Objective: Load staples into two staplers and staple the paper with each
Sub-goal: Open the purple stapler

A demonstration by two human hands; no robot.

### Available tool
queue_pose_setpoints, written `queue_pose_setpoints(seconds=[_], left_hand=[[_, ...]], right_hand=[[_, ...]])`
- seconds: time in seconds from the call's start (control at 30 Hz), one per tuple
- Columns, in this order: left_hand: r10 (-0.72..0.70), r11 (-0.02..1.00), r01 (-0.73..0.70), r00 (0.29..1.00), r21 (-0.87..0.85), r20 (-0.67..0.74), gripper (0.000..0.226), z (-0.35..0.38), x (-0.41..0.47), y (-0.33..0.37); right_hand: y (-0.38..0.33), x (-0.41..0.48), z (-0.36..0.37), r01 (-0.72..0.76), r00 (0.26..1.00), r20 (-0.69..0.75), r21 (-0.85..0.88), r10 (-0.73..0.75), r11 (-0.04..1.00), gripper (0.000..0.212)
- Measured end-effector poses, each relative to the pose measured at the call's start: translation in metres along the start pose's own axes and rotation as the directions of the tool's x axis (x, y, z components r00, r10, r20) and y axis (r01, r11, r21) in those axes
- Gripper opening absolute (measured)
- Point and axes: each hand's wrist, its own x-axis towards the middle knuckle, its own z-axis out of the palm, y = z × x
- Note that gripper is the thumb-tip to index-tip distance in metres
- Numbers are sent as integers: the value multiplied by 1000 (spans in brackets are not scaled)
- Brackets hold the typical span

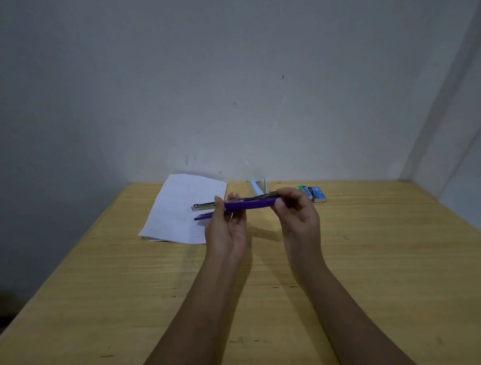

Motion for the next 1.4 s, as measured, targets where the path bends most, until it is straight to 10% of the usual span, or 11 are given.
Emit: queue_pose_setpoints(seconds=[0.23,0.5,0.73,1.0,1.4], left_hand=[[-16,994,5,995,-114,-99,19,0,6,15],[-272,933,224,951,280,145,20,5,-3,15],[-406,355,-104,878,929,254,14,10,-29,-12],[-476,-369,-528,814,765,332,20,26,-26,-17],[-553,-613,-706,704,355,445,47,43,-31,-21]], right_hand=[[-3,-12,-4,168,969,230,-335,-93,927,7],[-1,11,-18,-280,928,-204,173,312,944,16],[-8,18,-30,-345,834,-191,552,517,759,29],[-11,20,-37,-291,775,-147,779,614,555,47],[-17,20,-35,-237,763,-121,862,635,449,41]])
